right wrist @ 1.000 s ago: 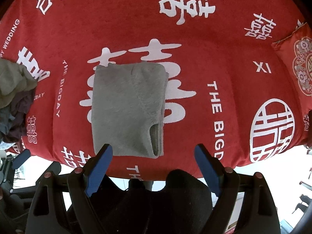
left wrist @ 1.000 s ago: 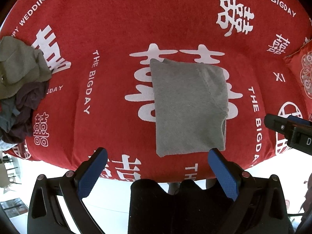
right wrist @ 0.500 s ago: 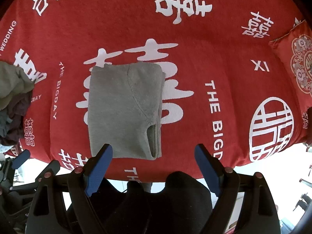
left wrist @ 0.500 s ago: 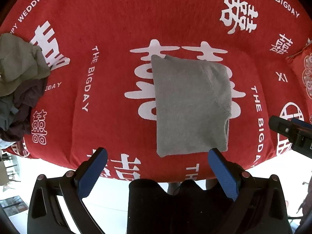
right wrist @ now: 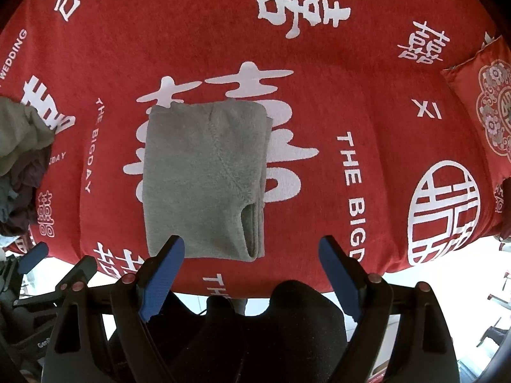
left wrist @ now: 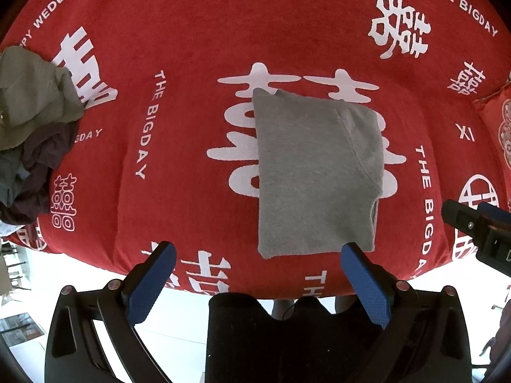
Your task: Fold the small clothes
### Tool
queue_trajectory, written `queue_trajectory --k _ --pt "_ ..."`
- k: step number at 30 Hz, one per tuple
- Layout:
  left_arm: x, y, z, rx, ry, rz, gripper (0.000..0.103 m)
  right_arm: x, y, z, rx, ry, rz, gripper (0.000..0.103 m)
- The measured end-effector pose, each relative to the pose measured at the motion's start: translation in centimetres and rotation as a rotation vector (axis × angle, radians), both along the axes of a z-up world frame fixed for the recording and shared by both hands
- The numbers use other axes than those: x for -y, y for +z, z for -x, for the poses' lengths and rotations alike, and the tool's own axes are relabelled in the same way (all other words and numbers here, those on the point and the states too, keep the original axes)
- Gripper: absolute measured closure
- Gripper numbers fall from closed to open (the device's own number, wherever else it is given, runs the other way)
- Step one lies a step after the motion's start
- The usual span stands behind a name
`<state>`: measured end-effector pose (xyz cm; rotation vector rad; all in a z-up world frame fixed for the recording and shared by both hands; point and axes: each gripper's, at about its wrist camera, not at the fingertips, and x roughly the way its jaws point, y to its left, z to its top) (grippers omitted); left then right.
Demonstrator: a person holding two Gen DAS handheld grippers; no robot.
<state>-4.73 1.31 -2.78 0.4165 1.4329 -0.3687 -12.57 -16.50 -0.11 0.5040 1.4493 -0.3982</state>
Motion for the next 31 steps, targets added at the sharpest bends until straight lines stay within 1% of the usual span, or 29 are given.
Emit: queue_trajectory --k 18,24,26,29,31 --pt "-0.6 -0.3 -0.4 0.002 0.038 0.011 0.000 -1.4 -0.1 -1.1 -0.013 0.055 0.014 0.015" --pt "-0.5 -0.3 -0.4 -0.002 0.031 0.017 0.000 -1.8 -0.1 -1.3 -0.013 0.069 0.016 0.015" --pt "-0.6 -0.2 -0.5 0.002 0.036 0.028 0.000 -1.9 0.0 -1.3 -0.013 0.072 0.018 0.015" --pt "-0.6 0.0 -0.4 0.002 0.033 0.070 0.000 -1.9 -0.1 -1.4 -0.013 0.073 0.020 0.015" --pt "-0.5 0.2 -0.3 0.009 0.022 0.071 0.000 -2.0 0.0 -1.4 -0.013 0.074 0.023 0.015"
